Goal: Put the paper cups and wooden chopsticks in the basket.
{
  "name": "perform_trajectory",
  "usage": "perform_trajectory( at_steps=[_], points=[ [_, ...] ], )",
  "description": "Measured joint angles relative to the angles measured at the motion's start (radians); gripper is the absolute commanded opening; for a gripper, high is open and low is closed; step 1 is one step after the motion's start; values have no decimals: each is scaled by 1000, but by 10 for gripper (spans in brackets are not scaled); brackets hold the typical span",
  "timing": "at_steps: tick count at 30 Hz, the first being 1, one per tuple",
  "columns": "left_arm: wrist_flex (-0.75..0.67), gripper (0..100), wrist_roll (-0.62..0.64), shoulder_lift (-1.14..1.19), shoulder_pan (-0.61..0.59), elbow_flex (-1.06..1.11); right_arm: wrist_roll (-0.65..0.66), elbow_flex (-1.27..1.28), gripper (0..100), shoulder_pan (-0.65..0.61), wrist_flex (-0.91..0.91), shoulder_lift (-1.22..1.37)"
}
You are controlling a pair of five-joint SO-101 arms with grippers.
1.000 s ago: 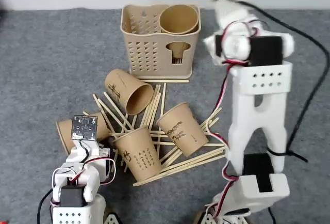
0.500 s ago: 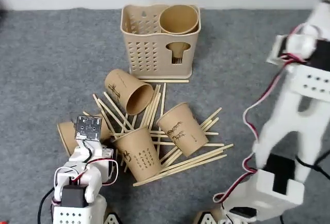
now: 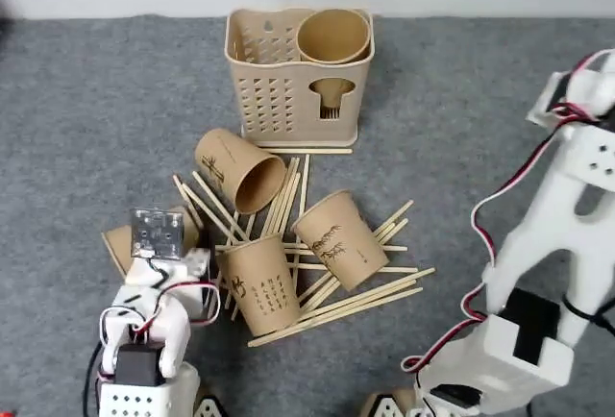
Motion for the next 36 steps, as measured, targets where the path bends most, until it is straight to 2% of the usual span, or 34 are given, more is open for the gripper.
perform_trajectory(
  at_steps=[4,8,17,23,27,32,36],
  points=[
    [-264,109,0,0,68,-32,0,0,218,-43,0,41],
    [-419,109,0,0,141,-130,-2,0,219,-54,0,81],
    [-456,109,0,-8,195,-239,-58,0,219,-54,0,121],
    [-457,108,3,-9,140,-334,-58,0,219,-54,0,123],
    [-457,105,140,-8,43,-353,-58,0,219,-54,0,123],
    [-446,104,430,-8,-100,-354,-58,0,219,-54,0,123],
    [-290,104,667,-8,-112,-354,-58,0,219,-54,0,146]
  ],
)
